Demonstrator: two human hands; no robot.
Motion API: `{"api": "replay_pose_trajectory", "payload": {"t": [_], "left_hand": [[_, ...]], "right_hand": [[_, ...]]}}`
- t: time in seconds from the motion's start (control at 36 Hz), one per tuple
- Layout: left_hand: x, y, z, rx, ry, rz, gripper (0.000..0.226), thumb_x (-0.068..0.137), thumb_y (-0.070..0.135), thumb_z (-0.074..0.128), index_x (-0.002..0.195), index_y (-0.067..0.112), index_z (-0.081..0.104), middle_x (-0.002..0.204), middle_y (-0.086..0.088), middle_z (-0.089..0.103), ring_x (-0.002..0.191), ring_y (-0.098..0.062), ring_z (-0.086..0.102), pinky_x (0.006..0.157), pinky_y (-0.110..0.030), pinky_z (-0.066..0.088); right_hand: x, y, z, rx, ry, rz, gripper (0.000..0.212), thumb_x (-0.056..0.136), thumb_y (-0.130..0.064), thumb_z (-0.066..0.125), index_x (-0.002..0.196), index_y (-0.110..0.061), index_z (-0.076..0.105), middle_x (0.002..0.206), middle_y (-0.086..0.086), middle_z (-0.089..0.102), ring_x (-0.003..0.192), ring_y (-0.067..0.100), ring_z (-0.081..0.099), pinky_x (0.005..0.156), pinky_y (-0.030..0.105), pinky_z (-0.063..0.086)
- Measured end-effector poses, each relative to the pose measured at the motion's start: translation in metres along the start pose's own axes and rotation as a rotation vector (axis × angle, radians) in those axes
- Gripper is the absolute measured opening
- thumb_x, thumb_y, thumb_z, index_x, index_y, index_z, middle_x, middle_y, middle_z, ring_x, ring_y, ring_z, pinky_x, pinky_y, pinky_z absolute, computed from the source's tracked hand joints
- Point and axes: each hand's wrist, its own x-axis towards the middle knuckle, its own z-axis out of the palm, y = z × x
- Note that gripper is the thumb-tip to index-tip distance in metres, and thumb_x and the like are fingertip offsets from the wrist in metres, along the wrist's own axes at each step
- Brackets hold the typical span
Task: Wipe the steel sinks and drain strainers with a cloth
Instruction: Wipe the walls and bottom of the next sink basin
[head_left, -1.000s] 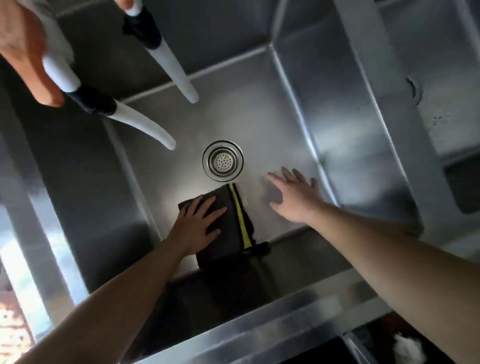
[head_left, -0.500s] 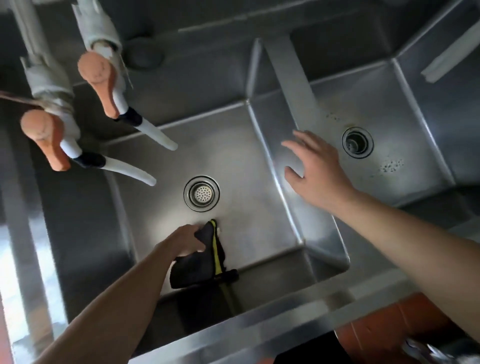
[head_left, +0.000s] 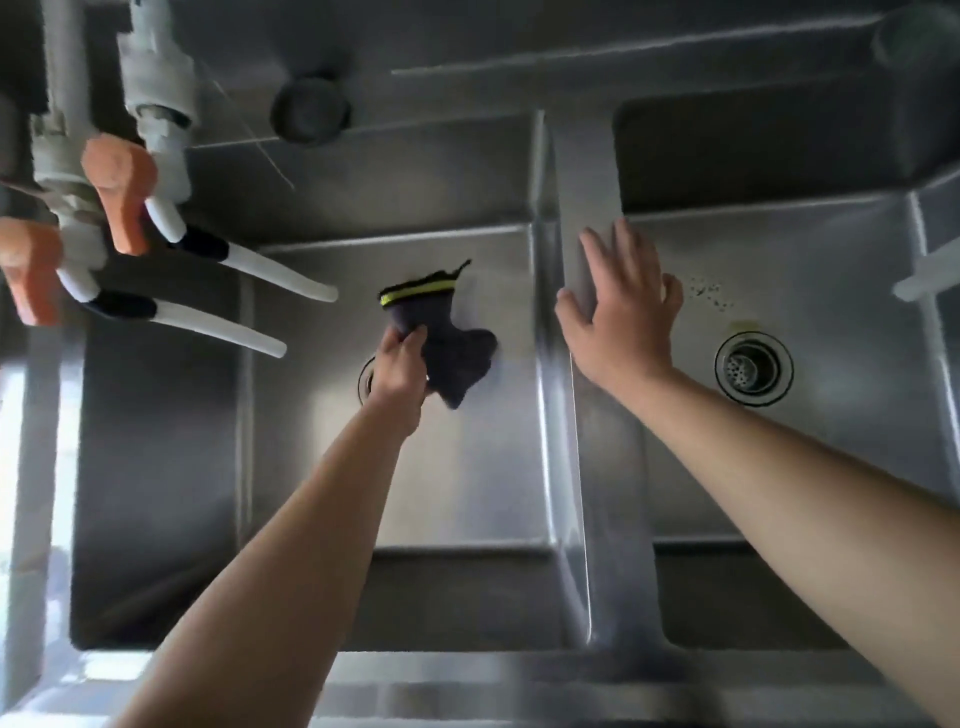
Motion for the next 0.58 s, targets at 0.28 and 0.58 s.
{"api": "replay_pose_trajectory", "payload": {"t": [0.28,0.58], "left_hand": [[0.061,0.025,0.128,0.120,-0.385,0.037,0.017,0.105,0.022,0.044,0.115,0.021,0.059,0.088,-0.004,0.065,0.067,-0.012,0.067,0.057,-0.022,0.051],[0.112,0.008,0.139,-0.032,-0.025,-0.235,0.035,0.103,0.023,0.033,0.126,0.016,0.060,0.122,-0.015,0.067,0.089,-0.030,0.065,0.061,-0.037,0.055]], "right_hand": [[0.011,0.002,0.015,-0.005,0.096,-0.009,0.070,0.087,-0.050,0.040,0.153,-0.031,0.029,0.166,0.004,0.016,0.151,0.025,0.022,0.110,0.063,0.027],[0.011,-0.002,0.015,-0.025,0.113,-0.002,0.071,0.086,-0.046,0.042,0.154,-0.028,0.031,0.166,0.006,0.016,0.146,0.026,0.032,0.110,0.060,0.030]]}}
